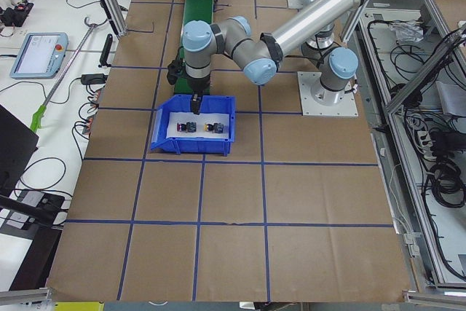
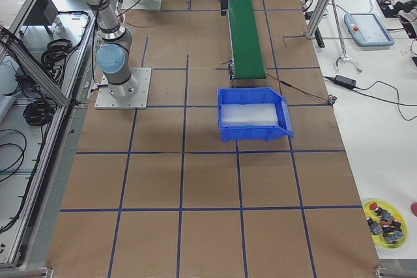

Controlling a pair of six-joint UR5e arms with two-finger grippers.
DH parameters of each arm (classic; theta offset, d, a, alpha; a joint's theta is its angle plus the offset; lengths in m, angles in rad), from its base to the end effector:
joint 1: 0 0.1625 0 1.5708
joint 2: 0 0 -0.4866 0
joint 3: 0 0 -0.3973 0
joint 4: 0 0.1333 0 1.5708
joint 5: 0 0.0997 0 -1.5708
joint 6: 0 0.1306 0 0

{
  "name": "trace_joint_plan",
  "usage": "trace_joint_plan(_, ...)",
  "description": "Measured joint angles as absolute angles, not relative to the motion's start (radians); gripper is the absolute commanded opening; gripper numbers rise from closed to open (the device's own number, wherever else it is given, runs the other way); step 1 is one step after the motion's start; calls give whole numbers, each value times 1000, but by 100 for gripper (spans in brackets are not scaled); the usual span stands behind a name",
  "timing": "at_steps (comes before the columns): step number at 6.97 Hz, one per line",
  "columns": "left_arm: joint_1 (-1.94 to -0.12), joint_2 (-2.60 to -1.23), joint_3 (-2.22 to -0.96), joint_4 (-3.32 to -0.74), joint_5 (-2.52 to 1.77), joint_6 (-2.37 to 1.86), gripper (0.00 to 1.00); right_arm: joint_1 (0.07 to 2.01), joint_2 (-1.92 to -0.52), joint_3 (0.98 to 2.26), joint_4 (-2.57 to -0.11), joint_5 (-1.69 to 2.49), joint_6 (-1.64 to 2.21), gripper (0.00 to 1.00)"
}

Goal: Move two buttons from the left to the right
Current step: 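Lower the left gripper and grasp the yellow-capped button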

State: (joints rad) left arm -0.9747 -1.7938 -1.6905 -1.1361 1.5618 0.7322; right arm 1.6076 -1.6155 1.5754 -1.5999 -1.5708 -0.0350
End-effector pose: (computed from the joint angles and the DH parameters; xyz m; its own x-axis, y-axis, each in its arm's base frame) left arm 0.2217 -0.5663 0.3827 -0.9895 0.1339 -0.0547 0.1377 0.9877 -0.0743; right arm 0.1510 -0.4785 0.5411 -0.9974 -0.0717 0.0024 -0.0717 0.9950 -0.0691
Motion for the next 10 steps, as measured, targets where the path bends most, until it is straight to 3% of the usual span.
trace_joint_plan(7,-953,-1842,-1904,-833,1529,638,100,1608,-1617,1575,-1600,-1570,-34,100)
trace_joint_plan(10,-915,-1873,-1930,-784,1524,643,100,1608,-1617,1575,-1600,-1570,-35,100)
